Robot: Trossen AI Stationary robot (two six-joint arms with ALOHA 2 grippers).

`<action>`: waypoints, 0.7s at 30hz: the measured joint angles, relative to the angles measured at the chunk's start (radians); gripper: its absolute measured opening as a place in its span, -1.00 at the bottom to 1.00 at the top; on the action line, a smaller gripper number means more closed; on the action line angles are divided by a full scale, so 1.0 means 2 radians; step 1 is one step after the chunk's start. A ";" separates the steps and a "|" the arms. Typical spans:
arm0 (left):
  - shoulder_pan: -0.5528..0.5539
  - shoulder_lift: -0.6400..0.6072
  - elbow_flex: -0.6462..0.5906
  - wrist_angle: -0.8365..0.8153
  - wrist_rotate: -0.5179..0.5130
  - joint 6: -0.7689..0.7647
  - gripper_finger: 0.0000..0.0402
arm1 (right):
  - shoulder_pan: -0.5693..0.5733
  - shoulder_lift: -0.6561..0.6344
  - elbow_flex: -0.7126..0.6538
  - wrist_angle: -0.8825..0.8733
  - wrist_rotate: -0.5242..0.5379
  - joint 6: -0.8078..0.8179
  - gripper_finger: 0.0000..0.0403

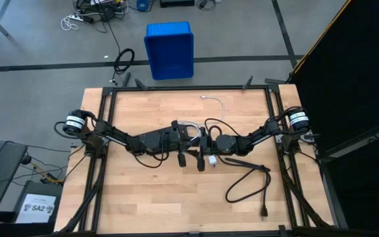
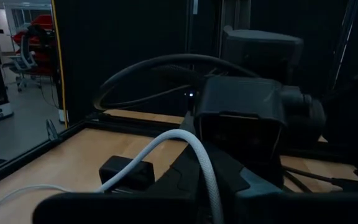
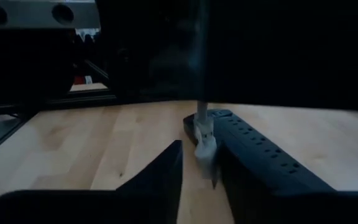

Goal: Insert USB
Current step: Insert the white charger cable into the white charger adapter

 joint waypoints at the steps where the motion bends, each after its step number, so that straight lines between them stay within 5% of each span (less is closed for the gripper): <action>1: 0.000 0.000 0.000 0.000 0.000 0.000 -1.00 | 0.000 0.000 0.000 -0.002 0.000 0.000 -0.72; 6: 0.000 0.000 0.000 -0.002 0.000 0.000 -1.00 | 0.000 0.000 0.000 -0.018 0.000 -0.009 -0.96; 14: 0.000 -0.003 0.000 -0.034 0.037 0.001 -0.96 | 0.000 0.000 0.000 -0.048 0.000 -0.003 -0.98; 21: 0.000 -0.024 0.000 -0.129 0.056 0.000 -0.69 | 0.000 0.000 0.000 -0.098 -0.021 0.026 -0.99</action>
